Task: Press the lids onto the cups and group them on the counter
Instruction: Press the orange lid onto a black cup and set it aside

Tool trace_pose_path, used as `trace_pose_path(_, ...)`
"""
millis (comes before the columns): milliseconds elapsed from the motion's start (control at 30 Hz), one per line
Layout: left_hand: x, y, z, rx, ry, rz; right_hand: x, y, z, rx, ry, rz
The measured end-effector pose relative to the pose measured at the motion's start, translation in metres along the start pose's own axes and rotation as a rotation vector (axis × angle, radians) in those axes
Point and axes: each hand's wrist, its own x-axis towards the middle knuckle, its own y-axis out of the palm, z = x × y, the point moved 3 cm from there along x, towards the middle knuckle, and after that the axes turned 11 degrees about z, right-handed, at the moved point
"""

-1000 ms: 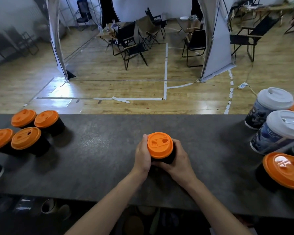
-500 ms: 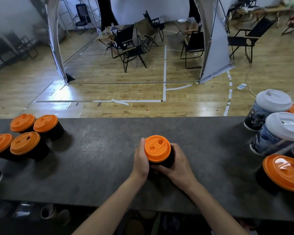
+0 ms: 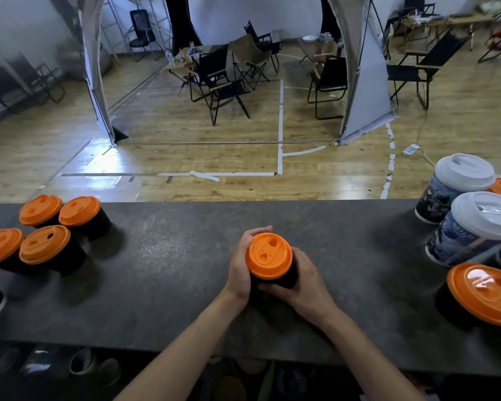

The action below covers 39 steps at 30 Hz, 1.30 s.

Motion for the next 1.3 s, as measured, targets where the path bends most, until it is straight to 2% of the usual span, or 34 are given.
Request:
trace_pose_path(67,0.001,-0.001,0.001,-0.029,-0.059,0.009,0.000,0.000,-0.001,-0.002,-0.004,0.025)
trace_pose_path(300,-0.015,0.003,0.009,-0.044,-0.114,-0.177,0.000,0.005,-0.004,0.010,0.044,0.025)
trace_pose_path(567,-0.004,-0.005,0.006,-0.080,-0.156,0.015,-0.001,0.001,-0.003,0.034,0.025,0.031)
trace_pose_path(800,-0.015,0.001,0.003,-0.052,-0.146,-0.191,-0.001,0.003,-0.002,0.021,0.031,0.038)
trace_pose_path(1000,-0.005,-0.010,0.000,-0.059,-0.223,0.096,-0.002,0.001,0.000,-0.001,-0.012,0.035)
trace_pose_path(1100,-0.007,-0.008,0.002,-0.068,-0.202,0.058,-0.002,0.003,0.002,-0.050,-0.045,0.057)
trace_pose_path(1233,-0.013,-0.006,0.006,-0.065,-0.181,-0.101,-0.001,0.005,-0.001,-0.024,-0.011,0.034)
trace_pose_path(1300,-0.012,-0.008,0.003,-0.072,-0.171,-0.041,-0.001,0.004,-0.002,-0.023,-0.007,0.031)
